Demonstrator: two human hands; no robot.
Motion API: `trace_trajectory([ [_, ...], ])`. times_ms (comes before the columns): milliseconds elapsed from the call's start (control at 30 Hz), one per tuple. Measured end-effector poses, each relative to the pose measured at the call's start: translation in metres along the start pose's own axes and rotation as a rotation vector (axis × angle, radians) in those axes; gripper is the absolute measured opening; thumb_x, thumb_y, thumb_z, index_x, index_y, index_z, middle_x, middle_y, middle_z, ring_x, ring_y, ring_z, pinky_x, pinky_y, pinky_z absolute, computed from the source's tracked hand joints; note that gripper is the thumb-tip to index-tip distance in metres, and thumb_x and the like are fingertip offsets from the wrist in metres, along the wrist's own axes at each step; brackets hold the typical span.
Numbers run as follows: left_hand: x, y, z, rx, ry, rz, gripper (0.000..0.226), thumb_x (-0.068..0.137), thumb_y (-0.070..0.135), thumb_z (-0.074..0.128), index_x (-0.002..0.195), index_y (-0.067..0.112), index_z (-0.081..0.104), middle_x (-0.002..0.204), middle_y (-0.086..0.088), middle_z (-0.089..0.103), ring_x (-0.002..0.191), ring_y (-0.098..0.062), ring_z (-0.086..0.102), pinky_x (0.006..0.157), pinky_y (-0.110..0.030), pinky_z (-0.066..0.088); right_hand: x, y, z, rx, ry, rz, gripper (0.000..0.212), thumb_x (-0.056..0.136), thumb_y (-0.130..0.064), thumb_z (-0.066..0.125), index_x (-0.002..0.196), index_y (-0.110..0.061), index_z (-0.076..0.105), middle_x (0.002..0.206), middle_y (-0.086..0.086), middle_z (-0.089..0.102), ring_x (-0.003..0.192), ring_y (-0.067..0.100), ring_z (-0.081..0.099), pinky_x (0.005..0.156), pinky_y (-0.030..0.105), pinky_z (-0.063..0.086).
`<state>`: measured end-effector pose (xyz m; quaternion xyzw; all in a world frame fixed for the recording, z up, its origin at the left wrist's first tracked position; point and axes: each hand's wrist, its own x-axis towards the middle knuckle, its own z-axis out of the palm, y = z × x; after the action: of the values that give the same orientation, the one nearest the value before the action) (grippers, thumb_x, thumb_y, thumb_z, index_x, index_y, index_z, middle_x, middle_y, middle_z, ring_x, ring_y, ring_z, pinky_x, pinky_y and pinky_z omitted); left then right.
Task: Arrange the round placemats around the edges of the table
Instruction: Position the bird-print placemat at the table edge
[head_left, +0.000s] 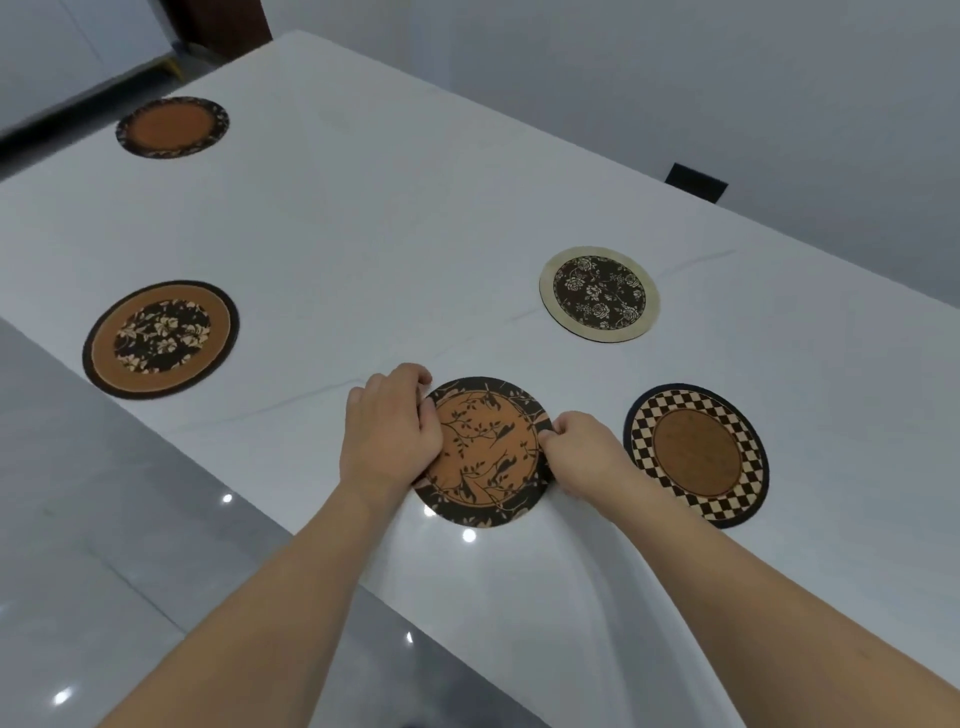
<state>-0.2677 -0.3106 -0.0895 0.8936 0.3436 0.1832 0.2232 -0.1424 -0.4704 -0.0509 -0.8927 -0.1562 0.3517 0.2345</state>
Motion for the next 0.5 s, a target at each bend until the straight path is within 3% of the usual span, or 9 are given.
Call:
trace_trajectory([
  [167, -0.001, -0.001, -0.003, -0.061, -0.033, 0.004, 0.017, 0.087, 0.02, 0.049, 0.095, 0.022, 0.064, 0.086, 0.006, 0.066, 0.085, -0.017, 0.054, 0.089, -0.038, 0.038, -0.016, 0.005, 0.007, -0.135, 0.049, -0.087, 0.027, 0.096, -0.024, 0.043, 0.072, -0.013, 0.048, 0.071, 0.0, 0.052, 0.061, 0.012, 0.047, 0.048, 0.026, 0.031],
  [300, -0.011, -0.004, -0.011, -0.159, -0.108, -0.009, 0.014, 0.087, 0.018, 0.053, 0.091, 0.025, 0.064, 0.08, 0.011, 0.062, 0.086, -0.014, 0.051, 0.089, -0.033, 0.031, -0.039, 0.012, 0.017, -0.177, 0.044, -0.098, 0.032, 0.097, -0.024, 0.042, 0.067, -0.016, 0.046, 0.069, -0.001, 0.05, 0.06, 0.01, 0.048, 0.047, 0.024, 0.032],
  [500, -0.04, -0.008, -0.026, -0.195, -0.176, -0.005, 0.012, 0.088, 0.017, 0.053, 0.091, 0.024, 0.062, 0.078, 0.009, 0.061, 0.087, -0.015, 0.05, 0.087, -0.03, 0.026, -0.063, 0.023, 0.028, -0.218, 0.0, -0.103, 0.022, 0.098, -0.028, 0.04, 0.085, -0.013, 0.051, 0.074, -0.002, 0.05, 0.067, 0.012, 0.05, 0.049, 0.023, 0.033],
])
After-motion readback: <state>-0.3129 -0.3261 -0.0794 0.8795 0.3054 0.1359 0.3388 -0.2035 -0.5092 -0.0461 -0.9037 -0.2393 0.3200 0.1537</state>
